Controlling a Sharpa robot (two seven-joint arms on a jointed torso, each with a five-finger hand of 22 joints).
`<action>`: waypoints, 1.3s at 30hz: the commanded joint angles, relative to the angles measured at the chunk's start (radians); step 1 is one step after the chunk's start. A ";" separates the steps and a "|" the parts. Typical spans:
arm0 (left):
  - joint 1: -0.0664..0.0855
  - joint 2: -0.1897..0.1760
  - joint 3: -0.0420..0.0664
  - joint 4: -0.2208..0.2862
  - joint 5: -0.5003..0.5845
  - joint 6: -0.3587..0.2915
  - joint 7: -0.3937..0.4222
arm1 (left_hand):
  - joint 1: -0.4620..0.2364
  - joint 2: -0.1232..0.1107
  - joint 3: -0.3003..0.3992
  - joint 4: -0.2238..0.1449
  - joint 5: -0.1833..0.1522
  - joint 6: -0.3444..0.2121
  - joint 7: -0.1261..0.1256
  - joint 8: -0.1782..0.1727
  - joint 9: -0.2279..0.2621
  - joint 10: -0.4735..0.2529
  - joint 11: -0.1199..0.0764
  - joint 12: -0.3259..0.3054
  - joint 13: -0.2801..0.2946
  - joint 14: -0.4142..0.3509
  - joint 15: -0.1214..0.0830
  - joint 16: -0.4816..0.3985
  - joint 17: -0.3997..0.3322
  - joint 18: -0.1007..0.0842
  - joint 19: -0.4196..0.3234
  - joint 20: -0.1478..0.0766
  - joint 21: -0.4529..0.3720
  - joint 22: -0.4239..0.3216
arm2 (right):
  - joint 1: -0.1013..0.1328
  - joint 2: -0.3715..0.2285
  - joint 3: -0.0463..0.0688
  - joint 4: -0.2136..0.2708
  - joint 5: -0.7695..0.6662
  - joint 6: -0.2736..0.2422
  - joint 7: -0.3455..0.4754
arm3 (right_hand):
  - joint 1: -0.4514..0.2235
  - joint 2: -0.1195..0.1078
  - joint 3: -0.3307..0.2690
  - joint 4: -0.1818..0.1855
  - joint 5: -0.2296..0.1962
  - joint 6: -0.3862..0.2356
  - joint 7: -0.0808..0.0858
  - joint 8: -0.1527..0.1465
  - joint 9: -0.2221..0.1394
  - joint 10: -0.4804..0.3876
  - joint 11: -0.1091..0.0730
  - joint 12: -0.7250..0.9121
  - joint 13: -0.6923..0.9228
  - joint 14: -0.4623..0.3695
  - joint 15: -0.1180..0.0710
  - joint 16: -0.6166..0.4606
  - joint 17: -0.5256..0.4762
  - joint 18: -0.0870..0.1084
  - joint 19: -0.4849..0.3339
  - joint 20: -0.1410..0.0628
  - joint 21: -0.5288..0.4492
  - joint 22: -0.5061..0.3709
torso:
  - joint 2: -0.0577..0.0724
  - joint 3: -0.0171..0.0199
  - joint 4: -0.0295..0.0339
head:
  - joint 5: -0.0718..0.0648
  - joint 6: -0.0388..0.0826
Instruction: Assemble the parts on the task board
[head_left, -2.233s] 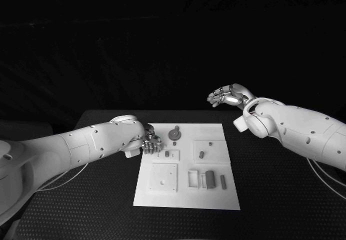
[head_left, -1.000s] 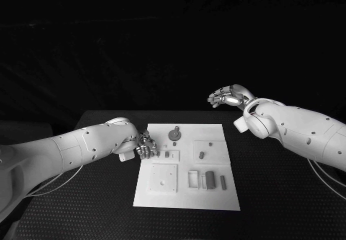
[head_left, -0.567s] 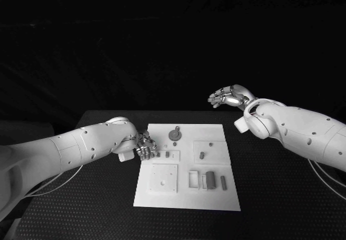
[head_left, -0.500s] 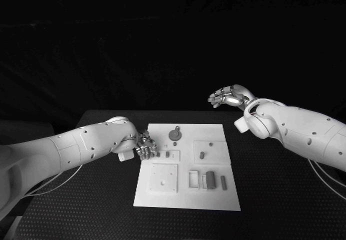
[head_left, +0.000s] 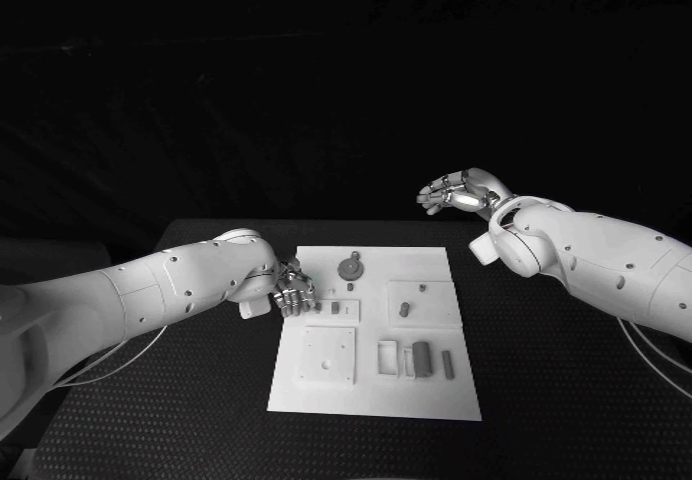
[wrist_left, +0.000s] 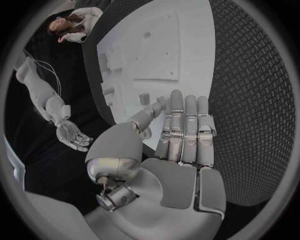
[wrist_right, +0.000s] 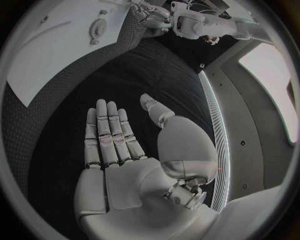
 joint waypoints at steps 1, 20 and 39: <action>0.004 0.009 0.001 0.000 -0.005 0.008 -0.018 | -0.010 -0.007 0.007 -0.002 0.025 0.020 -0.012 0.008 0.005 0.008 -0.009 0.005 0.004 -0.003 -0.001 0.005 -0.001 -0.015 -0.003 -0.006 -0.003 0.002 | 0.000 0.001 0.000 0.001 0.000 0.012 0.006 | 0.007 -0.006 0.000 0.004 0.002 -0.007 0.017 0.006 -0.001 0.004 0.000 -0.005 -0.001 -0.005 0.001 -0.005 0.001 -0.011 -0.004 -0.001 -0.004 0.002 | 0.000 0.0000 0.0000 | 0.000 -0.001; 0.010 0.030 -0.004 0.027 -0.112 0.030 -0.087 | -0.058 -0.009 0.005 -0.003 0.149 0.053 -0.027 0.021 0.029 0.034 -0.024 0.040 0.039 0.018 -0.013 0.037 -0.003 -0.014 0.023 -0.018 0.002 0.024 | 0.000 -0.001 0.000 0.001 0.000 0.012 0.005 | 0.008 -0.007 0.001 0.003 0.002 -0.007 0.016 0.007 -0.001 0.004 0.000 -0.005 -0.001 -0.004 0.001 -0.006 0.002 -0.011 -0.004 -0.001 -0.005 0.003 | 0.000 0.0001 0.0005 | -0.001 -0.009; 0.010 0.018 -0.004 0.033 -0.130 -0.037 -0.089 | -0.086 -0.021 0.057 -0.003 0.158 0.066 -0.035 0.028 0.054 0.032 -0.031 0.076 0.067 0.023 -0.020 0.068 -0.009 -0.015 0.037 -0.025 0.003 0.046 | 0.000 -0.001 0.000 0.000 0.000 0.013 0.006 | 0.008 -0.007 0.000 0.004 0.002 -0.007 0.016 0.007 -0.002 0.004 0.000 -0.006 -0.002 -0.004 0.001 -0.007 0.002 -0.011 -0.004 -0.001 -0.006 0.004 | 0.000 -0.0009 0.0006 | 0.000 -0.010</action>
